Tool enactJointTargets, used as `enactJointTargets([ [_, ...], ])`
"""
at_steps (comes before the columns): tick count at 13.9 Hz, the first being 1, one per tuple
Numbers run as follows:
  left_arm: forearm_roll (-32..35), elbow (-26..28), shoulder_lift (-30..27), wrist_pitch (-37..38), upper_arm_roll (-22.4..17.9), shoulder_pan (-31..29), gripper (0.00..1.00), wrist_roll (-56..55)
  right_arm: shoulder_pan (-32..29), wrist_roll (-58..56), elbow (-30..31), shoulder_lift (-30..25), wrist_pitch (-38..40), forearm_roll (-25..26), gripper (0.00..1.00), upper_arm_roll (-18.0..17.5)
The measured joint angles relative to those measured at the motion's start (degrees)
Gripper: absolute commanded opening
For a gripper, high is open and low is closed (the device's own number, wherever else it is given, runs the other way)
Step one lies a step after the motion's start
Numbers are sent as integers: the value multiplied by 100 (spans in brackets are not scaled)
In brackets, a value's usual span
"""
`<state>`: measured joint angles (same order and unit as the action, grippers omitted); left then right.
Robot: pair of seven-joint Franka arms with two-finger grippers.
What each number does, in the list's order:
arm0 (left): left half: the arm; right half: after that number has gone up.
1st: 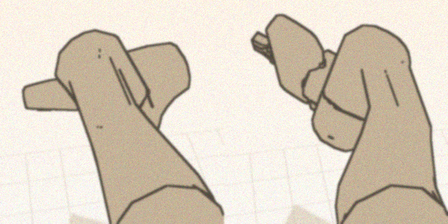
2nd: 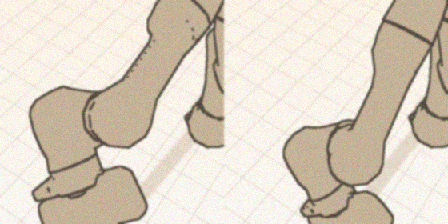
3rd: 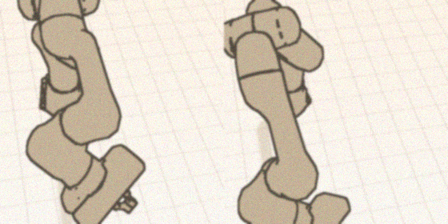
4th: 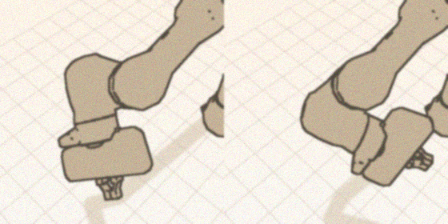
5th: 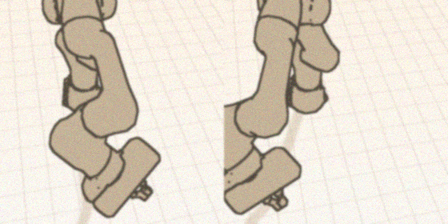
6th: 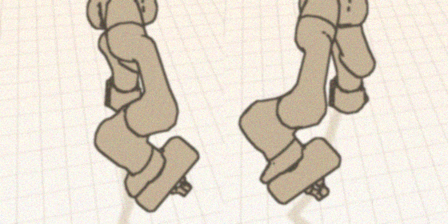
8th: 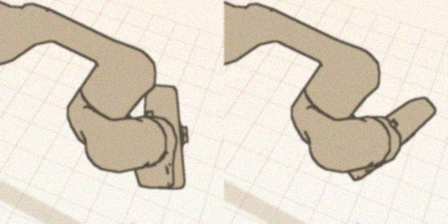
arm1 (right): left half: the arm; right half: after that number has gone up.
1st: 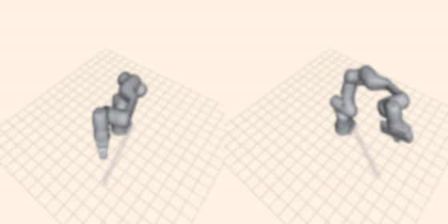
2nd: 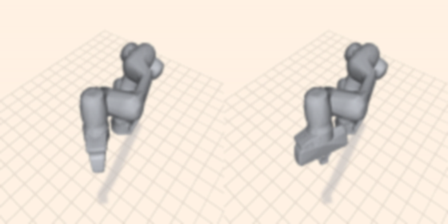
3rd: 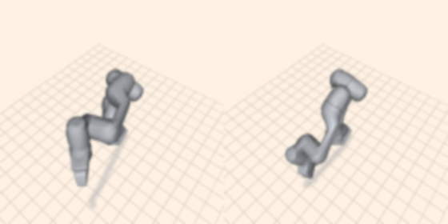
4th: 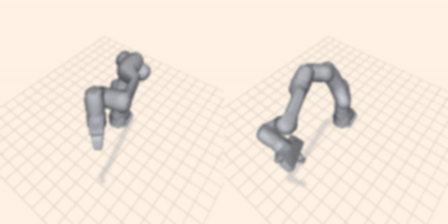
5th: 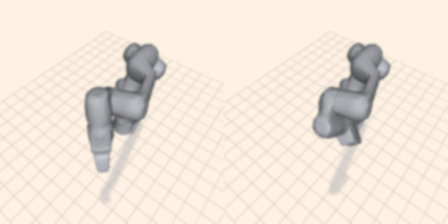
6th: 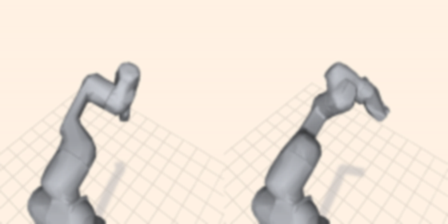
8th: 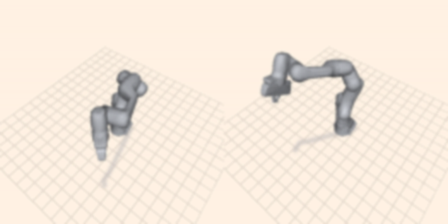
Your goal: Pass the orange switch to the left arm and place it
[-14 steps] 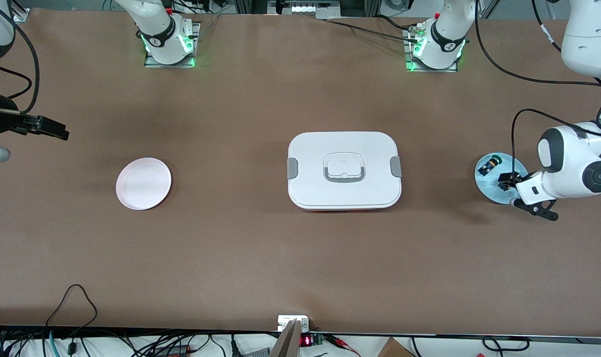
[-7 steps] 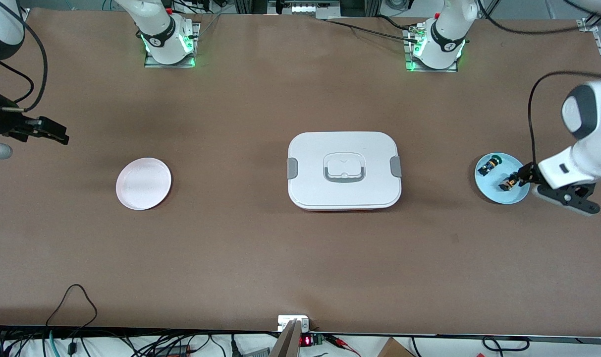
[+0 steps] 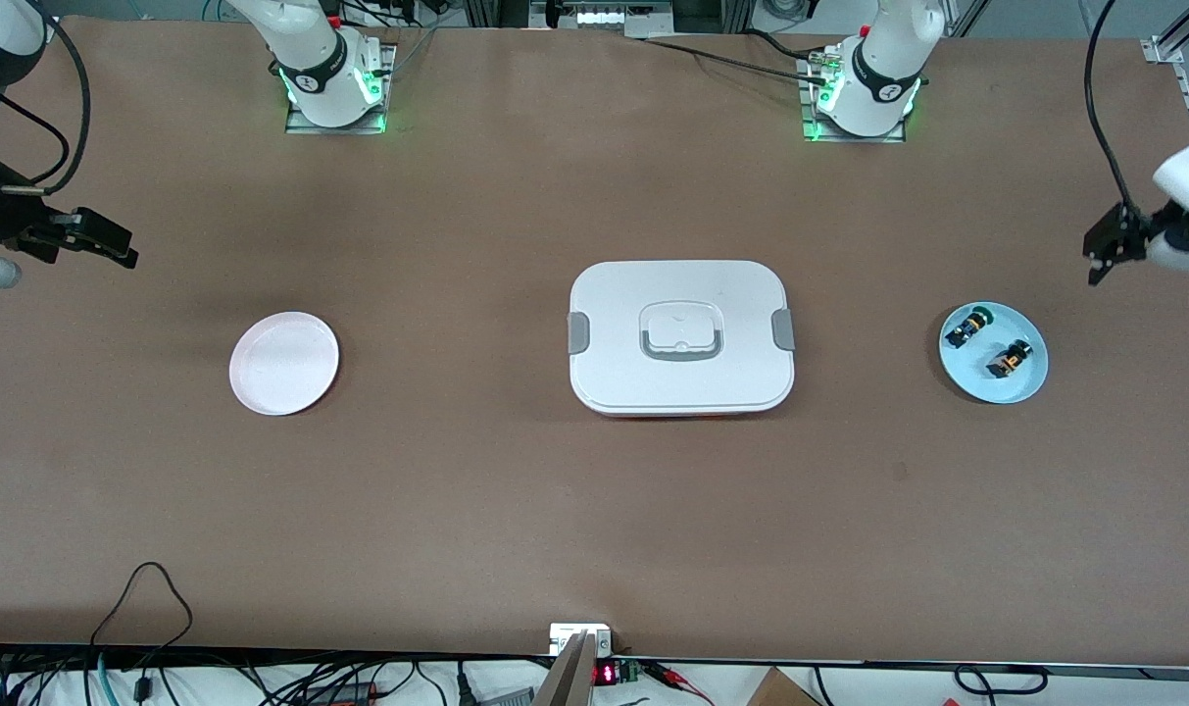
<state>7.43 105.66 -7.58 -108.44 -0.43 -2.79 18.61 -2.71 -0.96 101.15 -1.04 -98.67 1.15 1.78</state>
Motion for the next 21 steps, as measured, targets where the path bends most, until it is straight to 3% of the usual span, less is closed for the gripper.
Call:
enactJointTargets([
  [6, -998, -144, -96, 696, 59, -262, 100, -609, 1, -21, -121, 71, 30, -16, 100, 9],
  [11, -1051, -330, -88, 1209, 276, -311, 100, -1278, 68, -31, -163, 143, 28, -15, 100, -20],
  [17, -991, -465, 60, 1278, 289, -311, 100, -1288, 42, -31, -560, 364, 42, -15, 100, -24],
  [21, -991, -512, 142, 1283, 289, -312, 100, -1288, -188, -32, -605, 433, 44, -15, 100, -293],
])
